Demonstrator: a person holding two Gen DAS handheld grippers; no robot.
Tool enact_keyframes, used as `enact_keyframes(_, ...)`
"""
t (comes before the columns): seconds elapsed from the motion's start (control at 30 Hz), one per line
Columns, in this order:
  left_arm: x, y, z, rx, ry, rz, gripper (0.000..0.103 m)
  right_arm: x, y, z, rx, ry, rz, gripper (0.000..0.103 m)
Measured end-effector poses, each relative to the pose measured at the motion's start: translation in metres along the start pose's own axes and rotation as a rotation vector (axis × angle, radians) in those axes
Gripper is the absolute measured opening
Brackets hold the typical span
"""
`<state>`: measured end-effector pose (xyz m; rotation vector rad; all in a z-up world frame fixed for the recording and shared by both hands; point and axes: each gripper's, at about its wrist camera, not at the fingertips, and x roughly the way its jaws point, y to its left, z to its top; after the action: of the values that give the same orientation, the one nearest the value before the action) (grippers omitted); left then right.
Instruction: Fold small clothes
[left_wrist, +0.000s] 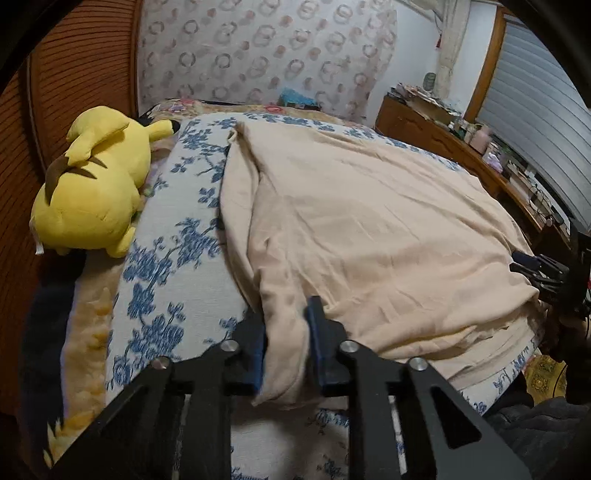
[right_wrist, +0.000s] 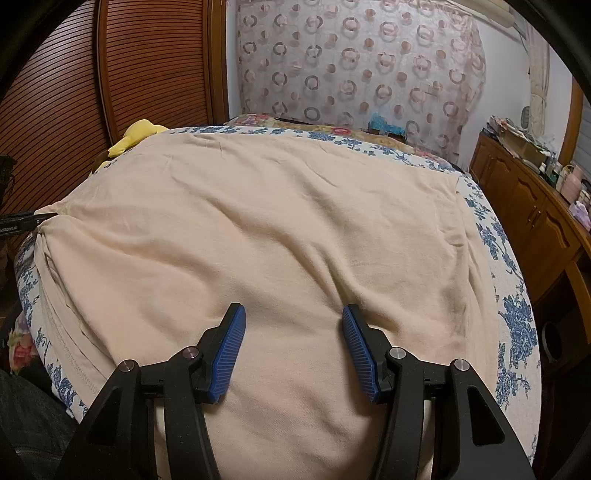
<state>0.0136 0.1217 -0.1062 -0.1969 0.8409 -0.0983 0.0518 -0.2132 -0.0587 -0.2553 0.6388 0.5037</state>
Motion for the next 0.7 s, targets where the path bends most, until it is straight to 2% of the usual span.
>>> enact_keyframes(0.3, -0.018, -0.05, 0.042, 0.09, -0.107, -0.125, 0.008, -0.006, -0.005, 0.003, -0.004, 0.023, 0.008, 0.056)
enact_keyframes(0.7, -0.029, -0.167, 0.106, 0.289, -0.189, -0.354, 0.007, -0.054, -0.038, -0.004, 0.054, -0.052, -0.025, 0.056)
